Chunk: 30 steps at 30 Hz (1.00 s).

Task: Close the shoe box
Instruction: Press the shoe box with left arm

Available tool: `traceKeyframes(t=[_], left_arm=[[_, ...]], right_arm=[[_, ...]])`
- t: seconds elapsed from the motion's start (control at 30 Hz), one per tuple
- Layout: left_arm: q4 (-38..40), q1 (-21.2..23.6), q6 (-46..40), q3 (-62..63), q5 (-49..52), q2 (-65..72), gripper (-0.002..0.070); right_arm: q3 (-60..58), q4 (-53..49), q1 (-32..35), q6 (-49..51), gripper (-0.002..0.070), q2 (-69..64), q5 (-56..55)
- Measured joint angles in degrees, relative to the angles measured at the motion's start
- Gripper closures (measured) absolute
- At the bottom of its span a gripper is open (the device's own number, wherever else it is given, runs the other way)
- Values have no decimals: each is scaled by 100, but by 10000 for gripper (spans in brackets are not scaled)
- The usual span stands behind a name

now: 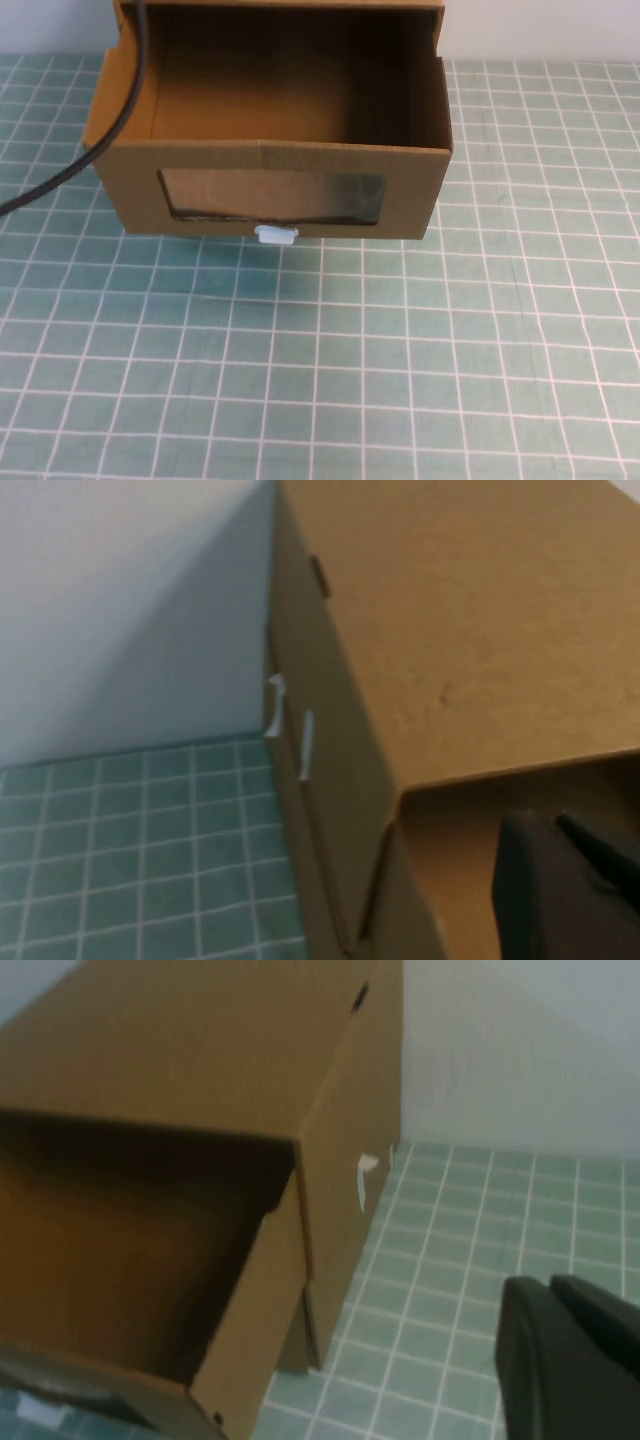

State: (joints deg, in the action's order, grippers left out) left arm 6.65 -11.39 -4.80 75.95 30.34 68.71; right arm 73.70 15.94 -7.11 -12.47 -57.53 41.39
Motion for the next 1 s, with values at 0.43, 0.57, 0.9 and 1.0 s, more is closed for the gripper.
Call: traceKeyframes(t=[0.43, 0.57, 0.9, 1.0], left_arm=[[2831, -25, -2968, 2848, 1867, 2424, 680], [3079, -25, -3089, 3513, 2162, 3197, 680], [3420, -25, -3150, 4292, 2689, 4291, 680], [3513, -25, -3150, 4317, 2689, 4301, 680]], right_arm=[[0, 1000, -692, -2478, 690, -662, 430], [0, 1467, -911, -2574, 690, -795, 454], [0, 1861, -1873, -4489, 690, -1491, 819], [0, 1809, -2478, -5009, 690, -1745, 796]])
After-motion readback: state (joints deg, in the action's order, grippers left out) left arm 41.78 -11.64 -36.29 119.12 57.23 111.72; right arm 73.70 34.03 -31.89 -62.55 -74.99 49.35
